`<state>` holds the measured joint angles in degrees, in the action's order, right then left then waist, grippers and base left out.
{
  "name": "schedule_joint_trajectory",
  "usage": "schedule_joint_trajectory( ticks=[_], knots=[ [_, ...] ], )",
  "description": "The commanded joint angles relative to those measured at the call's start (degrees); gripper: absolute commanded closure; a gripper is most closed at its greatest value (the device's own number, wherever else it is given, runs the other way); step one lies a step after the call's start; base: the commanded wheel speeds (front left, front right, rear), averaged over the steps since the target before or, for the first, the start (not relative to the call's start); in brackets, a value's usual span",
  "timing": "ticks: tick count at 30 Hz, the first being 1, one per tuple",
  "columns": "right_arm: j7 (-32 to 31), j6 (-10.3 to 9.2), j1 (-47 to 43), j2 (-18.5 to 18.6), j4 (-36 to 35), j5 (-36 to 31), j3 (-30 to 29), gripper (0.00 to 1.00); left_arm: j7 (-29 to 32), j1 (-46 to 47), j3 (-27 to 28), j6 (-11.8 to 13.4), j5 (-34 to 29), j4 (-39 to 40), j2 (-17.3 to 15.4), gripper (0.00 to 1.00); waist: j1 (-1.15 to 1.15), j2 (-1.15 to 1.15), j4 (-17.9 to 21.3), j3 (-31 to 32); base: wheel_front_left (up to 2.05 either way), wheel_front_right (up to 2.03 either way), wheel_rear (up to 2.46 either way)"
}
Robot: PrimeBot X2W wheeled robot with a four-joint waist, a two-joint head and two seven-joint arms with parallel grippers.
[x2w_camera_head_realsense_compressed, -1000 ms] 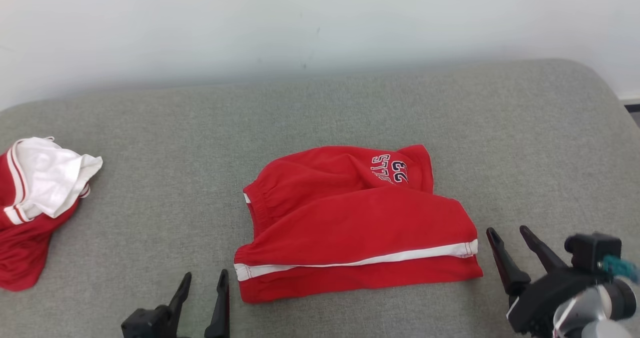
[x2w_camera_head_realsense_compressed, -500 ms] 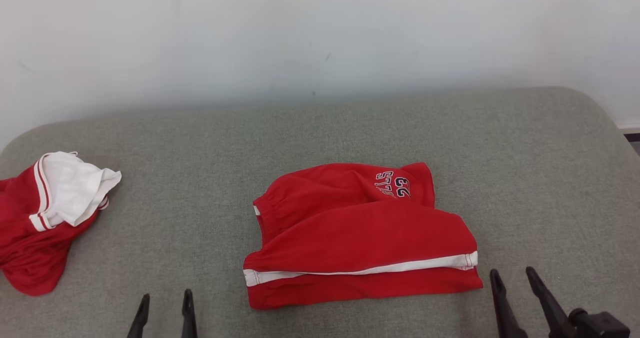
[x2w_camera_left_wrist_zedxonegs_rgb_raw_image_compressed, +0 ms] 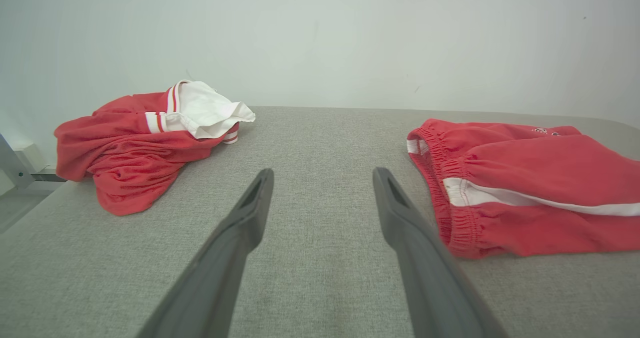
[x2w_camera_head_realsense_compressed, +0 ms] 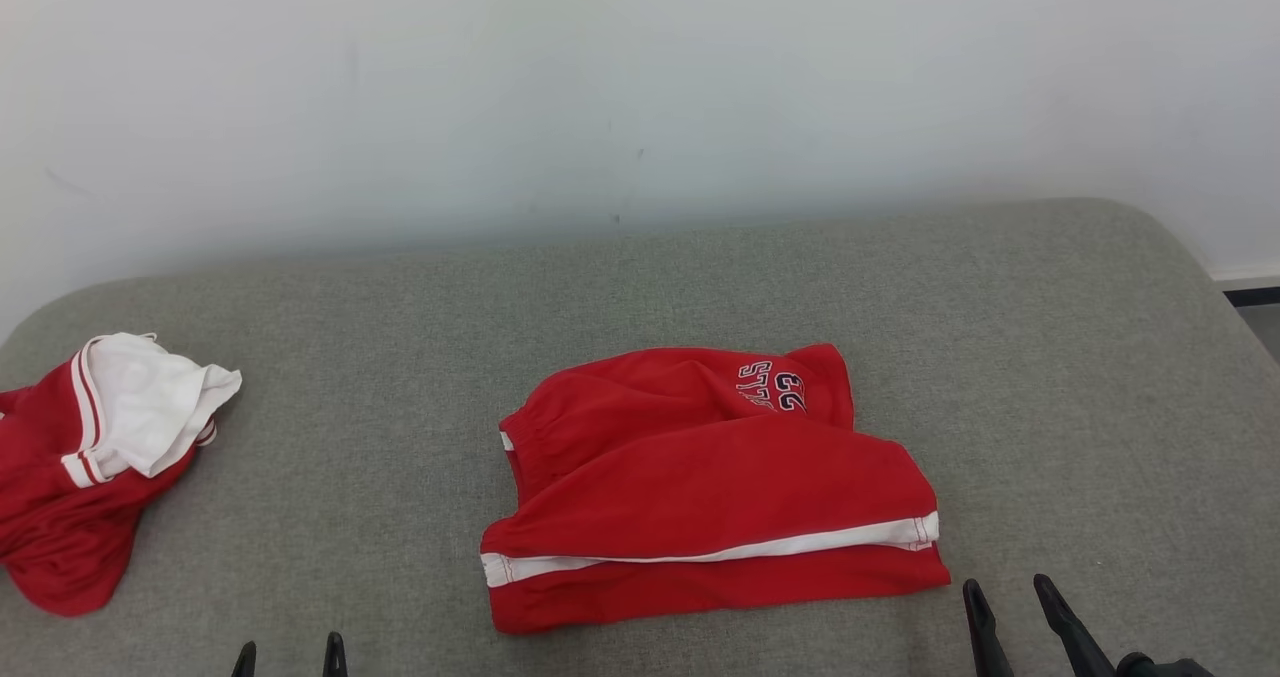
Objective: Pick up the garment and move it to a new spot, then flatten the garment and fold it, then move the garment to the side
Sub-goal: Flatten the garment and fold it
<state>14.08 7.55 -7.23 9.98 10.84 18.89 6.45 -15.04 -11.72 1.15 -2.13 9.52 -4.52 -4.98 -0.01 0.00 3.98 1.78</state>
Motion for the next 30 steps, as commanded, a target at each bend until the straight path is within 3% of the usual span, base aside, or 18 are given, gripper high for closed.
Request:
schedule_joint_trajectory(
  ticks=[1, 19, 24, 30],
  knots=[
    [0.07, -0.13, -0.55, 0.1, 0.19, 0.43, -0.05, 0.0, -0.18, -0.95, 0.48, -0.83, -0.98, -0.33, 0.55, 0.0, 0.01, 0.0, 0.13, 0.26, 0.0, 0.0, 0.0],
    [-1.13, -0.13, -0.18, 0.04, -0.11, 0.81, -0.27, 0.0, -0.19, -0.33, 1.14, -3.91, -1.99, -2.83, 2.01, 0.0, 0.01, 0.0, 0.45, 0.14, 0.0, 0.0, 0.0],
    [-1.25, -0.13, 0.24, -0.07, 0.01, 0.83, -0.31, 0.0, -0.19, 2.46, -2.1, -4.93, -0.48, -6.73, 2.06, 0.0, 0.01, 0.0, 0.44, -0.09, 0.0, 0.0, 0.0],
    [-1.16, -0.13, 1.06, -0.34, 0.32, 1.03, 0.54, 0.0, 0.97, 10.13, -10.02, -5.3, 5.17, -16.19, 0.0, 0.0, 0.01, 0.0, 0.99, -0.72, 0.0, 0.0, 0.0]
  ],
)
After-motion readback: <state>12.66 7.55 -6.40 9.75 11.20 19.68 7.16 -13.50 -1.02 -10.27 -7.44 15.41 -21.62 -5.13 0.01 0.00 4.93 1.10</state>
